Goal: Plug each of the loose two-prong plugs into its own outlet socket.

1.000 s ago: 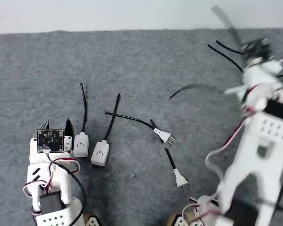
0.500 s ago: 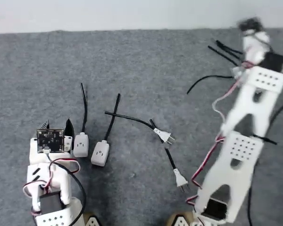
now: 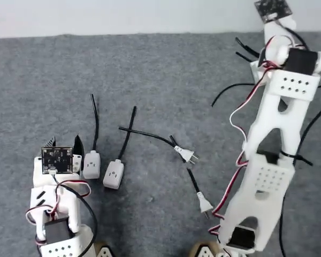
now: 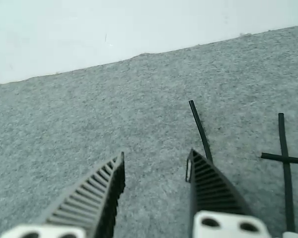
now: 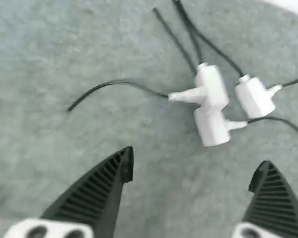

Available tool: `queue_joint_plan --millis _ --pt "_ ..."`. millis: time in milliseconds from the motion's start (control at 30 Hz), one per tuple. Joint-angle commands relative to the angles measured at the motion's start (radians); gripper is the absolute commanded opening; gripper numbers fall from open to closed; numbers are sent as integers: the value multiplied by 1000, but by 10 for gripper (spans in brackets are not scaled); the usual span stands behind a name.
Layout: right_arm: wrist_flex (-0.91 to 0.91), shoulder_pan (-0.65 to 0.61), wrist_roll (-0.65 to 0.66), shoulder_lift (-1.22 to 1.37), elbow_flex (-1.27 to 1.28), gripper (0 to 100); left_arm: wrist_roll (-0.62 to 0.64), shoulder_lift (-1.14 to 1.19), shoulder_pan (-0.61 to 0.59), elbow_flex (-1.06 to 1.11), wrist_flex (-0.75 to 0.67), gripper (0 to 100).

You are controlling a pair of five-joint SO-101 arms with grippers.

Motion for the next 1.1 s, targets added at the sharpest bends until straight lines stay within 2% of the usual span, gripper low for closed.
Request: queue_joint_plan --millis 0,167,267,467,600,867,1000,1067 --pt "44 -64 -34 -300 282 346 -8 -12 8 -12 0 192" --pt "28 -180 -64 -636 687 346 -8 -12 8 -12 0 192" --pt "-47 -243 -66 -814 959 346 -8 -12 8 -12 0 192" --pt "-352 -300 -58 -1125 1579 346 -8 -12 8 -12 3 192" --pt "-550 -308 -57 -1262 1883 346 -8 -12 8 -12 3 192" --pt "-748 -377 -66 -1233 2148 346 -3 -14 17 -12 -6 192" --pt "-846 -384 -66 -1214 2232 346 -15 -12 110 -12 63 195" --pt "-888 -397 -64 -1213 2279 346 -87 -12 149 -12 83 195"
